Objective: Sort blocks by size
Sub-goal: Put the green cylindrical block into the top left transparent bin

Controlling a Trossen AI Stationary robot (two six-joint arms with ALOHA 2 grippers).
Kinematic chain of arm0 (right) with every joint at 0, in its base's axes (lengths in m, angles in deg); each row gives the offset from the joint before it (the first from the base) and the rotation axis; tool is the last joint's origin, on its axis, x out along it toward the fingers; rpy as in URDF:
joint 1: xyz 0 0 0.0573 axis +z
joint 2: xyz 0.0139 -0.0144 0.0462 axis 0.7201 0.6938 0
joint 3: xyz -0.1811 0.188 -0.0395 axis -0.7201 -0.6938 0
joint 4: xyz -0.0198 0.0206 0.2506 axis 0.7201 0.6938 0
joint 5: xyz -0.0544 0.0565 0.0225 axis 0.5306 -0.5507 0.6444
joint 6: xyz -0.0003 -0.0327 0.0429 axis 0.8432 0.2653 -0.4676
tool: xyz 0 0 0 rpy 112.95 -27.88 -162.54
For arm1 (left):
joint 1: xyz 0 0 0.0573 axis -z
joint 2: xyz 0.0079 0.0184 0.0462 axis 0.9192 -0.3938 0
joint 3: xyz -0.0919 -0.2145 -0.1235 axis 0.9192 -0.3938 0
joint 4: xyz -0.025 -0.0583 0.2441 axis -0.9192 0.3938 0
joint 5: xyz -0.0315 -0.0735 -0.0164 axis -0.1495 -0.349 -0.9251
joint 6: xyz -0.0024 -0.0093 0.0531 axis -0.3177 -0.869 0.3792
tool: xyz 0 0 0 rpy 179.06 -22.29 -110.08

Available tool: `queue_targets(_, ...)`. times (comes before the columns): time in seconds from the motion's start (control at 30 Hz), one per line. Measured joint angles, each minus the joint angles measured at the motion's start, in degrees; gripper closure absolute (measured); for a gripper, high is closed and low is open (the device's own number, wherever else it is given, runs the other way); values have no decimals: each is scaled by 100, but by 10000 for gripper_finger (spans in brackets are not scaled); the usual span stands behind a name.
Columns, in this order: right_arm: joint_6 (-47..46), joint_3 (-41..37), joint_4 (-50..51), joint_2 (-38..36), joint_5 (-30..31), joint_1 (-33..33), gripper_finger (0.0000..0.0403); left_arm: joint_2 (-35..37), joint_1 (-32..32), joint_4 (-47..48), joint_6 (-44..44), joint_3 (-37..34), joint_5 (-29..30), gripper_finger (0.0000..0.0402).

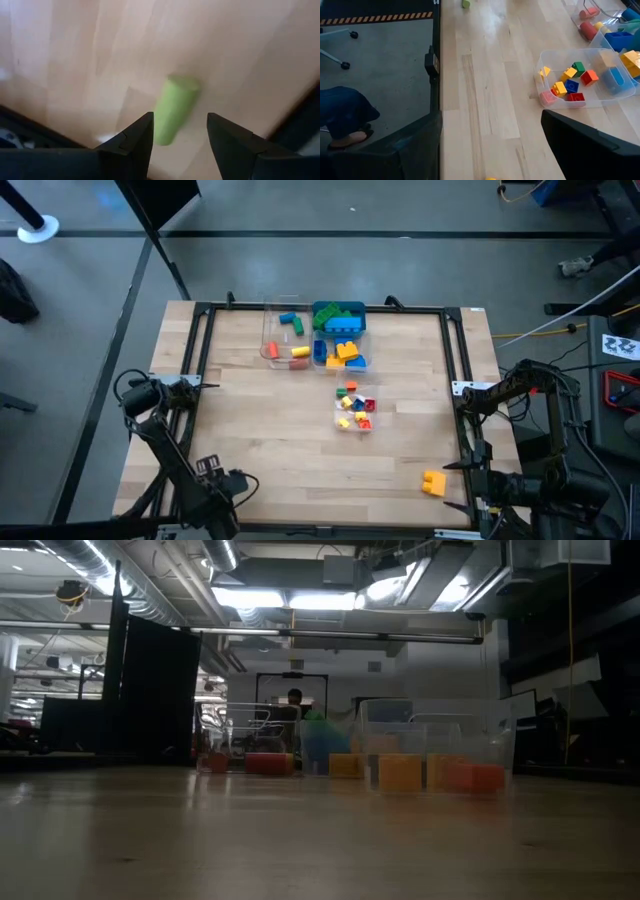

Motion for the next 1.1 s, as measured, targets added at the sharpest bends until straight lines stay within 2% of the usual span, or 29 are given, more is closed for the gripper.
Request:
queue_targets(0.1,0,0,-17,0,0,0,61,2,0,-82,139,-299,-265,231)
queue_targets(0.23,0,0,-32,0,-2,0,61,2,2,-681,451,-752,-647,231)
queue_targets(0.43,0,0,-44,0,-9,-1,61,26,-10,-1251,574,-1238,-754,231)
queue_targets(0.53,-2,0,-80,0,-11,-2,61,42,-29,-1346,536,-1342,-811,241)
queue_targets(0.67,-3,0,-109,-2,69,-9,61,39,-155,-1489,532,-1376,-932,281)
queue_targets(0.83,-2,0,-283,-4,-318,-13,61,31,-496,-1628,574,-1358,-1036,285)
queue_targets(0.97,54,1,-268,10,-409,0,61,17,-903,-1787,784,-1227,-781,285)
queue_targets(1.1,409,2,-272,107,-514,-2,61,-11,-1366,-1843,1239,-1005,-23,285)
